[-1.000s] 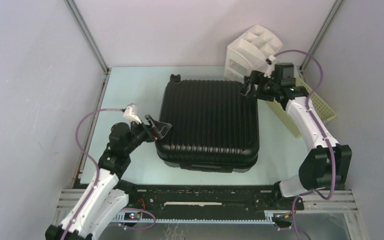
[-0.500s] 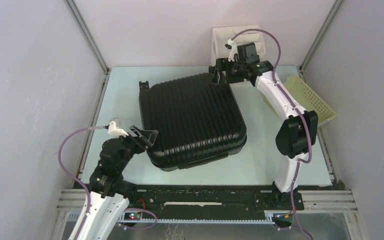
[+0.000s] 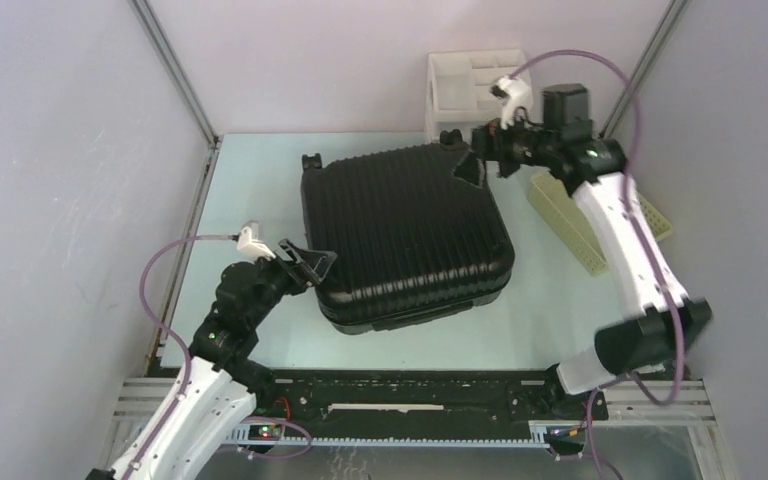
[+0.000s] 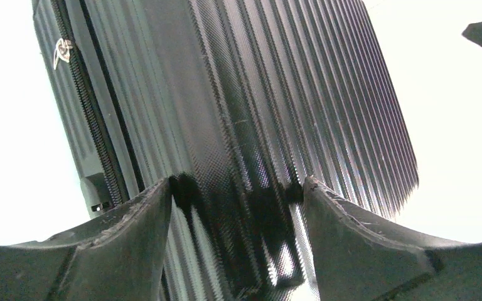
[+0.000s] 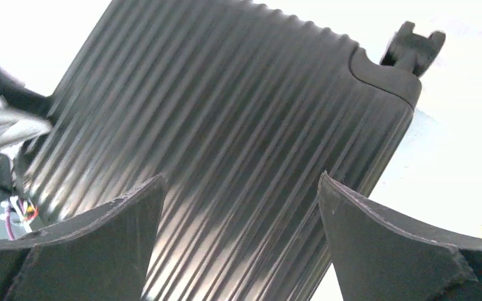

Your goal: Open, take out, and arrange the luggage

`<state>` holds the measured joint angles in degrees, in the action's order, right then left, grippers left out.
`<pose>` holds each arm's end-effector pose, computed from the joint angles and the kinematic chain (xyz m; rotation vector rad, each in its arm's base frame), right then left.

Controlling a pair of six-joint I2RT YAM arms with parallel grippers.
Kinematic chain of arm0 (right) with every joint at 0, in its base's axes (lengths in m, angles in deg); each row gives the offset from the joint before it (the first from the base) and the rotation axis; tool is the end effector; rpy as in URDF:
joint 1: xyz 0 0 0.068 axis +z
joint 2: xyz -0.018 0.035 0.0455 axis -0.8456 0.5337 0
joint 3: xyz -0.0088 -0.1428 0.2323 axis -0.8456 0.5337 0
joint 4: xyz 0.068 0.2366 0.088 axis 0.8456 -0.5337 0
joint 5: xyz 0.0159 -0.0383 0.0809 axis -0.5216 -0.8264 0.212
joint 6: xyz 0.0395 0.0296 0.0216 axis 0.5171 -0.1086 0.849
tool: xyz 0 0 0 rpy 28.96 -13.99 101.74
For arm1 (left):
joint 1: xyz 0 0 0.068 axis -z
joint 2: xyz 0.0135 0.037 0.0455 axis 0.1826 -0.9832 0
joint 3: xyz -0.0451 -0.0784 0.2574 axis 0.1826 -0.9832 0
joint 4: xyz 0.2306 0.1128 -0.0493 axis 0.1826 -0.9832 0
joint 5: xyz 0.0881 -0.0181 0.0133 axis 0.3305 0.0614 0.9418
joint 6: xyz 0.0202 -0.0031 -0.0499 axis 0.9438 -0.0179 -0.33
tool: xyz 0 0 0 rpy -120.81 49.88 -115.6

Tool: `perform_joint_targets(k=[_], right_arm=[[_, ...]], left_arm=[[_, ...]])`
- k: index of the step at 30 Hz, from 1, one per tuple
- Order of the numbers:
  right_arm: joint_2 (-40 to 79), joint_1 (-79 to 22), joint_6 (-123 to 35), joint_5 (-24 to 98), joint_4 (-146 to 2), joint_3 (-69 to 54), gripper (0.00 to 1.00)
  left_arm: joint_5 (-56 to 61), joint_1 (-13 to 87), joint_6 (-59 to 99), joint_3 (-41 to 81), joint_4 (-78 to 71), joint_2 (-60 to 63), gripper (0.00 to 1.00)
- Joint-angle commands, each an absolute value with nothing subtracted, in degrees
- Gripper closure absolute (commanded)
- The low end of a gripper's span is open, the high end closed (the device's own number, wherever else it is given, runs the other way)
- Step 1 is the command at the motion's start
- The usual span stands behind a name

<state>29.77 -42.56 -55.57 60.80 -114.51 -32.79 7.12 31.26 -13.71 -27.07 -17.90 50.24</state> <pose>0.3279 0.1080 0.4198 -0.6763 2.0327 0.6910 0.1277 -0.0509 0.2579 -0.3651 1.8766 -0.8662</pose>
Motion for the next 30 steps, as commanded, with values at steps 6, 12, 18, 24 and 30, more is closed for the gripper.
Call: perform_joint_targets(k=[6, 12, 18, 24, 30], right_arm=[[10.99, -46.64, -92.52, 87.04, -133.77, -18.13, 0.03], [3.07, -40.75, -111.91, 82.31, -145.54, -8.26, 0.11], [-1.26, -39.31, -113.47, 80.58, -144.5, -0.79, 0.13], [-3.05, -40.18, -115.44, 86.06, -145.51, 1.75, 0.13], [-2.89, -43.3, -119.92, 90.55, -147.9, 3.35, 0.12]], left_arm=[[-5.62, 46.8, -18.16, -24.51, -7.71, 39.67, 0.48], [-4.56, 52.35, -18.38, -22.86, -2.84, 35.31, 0.45], [-5.78, 54.87, -15.19, -19.62, -2.03, 34.04, 0.39], [4.58, 54.83, 7.55, -10.13, -24.27, 43.15, 0.25], [14.12, 54.82, 24.7, -17.81, -22.22, 55.24, 0.11]])
